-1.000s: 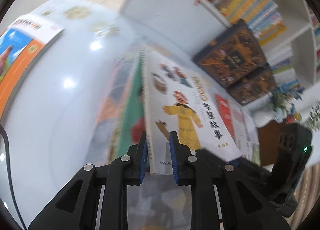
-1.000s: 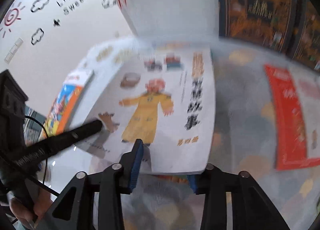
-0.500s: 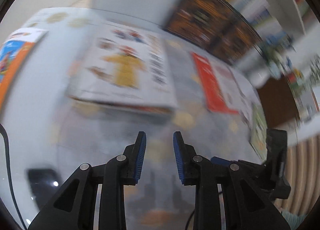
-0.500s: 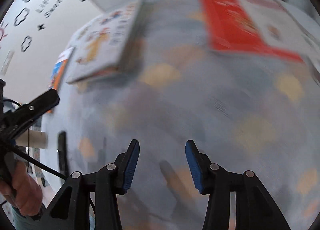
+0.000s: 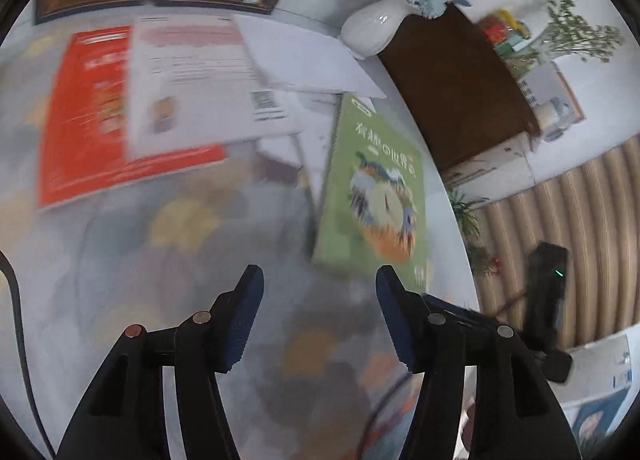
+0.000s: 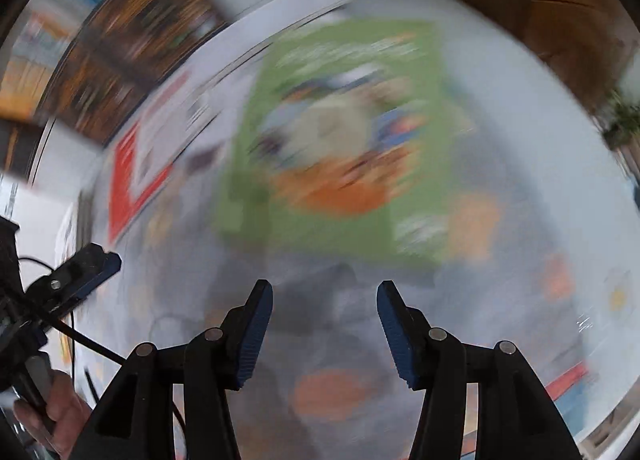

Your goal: Organize books

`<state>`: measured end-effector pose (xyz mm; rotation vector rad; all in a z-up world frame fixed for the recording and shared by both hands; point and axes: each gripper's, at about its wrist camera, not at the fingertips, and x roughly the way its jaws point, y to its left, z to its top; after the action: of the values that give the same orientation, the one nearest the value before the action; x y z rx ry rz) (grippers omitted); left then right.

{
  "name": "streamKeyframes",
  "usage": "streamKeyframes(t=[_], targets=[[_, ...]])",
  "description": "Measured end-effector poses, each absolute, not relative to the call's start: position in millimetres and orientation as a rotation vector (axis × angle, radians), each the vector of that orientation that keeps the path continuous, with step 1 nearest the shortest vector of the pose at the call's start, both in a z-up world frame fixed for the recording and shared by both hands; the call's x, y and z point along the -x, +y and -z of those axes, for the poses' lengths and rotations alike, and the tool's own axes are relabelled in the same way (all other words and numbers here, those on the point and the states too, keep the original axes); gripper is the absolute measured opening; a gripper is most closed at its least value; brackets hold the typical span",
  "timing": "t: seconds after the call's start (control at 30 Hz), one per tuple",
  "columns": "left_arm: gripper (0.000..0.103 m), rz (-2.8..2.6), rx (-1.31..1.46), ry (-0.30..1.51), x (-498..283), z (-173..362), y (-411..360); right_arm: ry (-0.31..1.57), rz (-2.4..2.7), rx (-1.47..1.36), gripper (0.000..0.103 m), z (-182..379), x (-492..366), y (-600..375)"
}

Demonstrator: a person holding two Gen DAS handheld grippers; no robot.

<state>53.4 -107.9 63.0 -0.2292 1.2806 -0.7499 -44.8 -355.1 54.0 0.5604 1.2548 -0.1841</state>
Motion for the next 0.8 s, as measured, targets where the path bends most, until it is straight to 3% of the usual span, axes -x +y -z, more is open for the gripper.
streamKeyframes(t=[0.33,0.8], targets=[[0.056,0.644,0.235,1.345,-63,-20,-178,1.241,0.240,-0.485,0.053,-42,13,-407],[0.056,0.662,0.242,1.346,13,-29,-163,1.297,-0.001,-0.182,0.051,-43,29,-371]])
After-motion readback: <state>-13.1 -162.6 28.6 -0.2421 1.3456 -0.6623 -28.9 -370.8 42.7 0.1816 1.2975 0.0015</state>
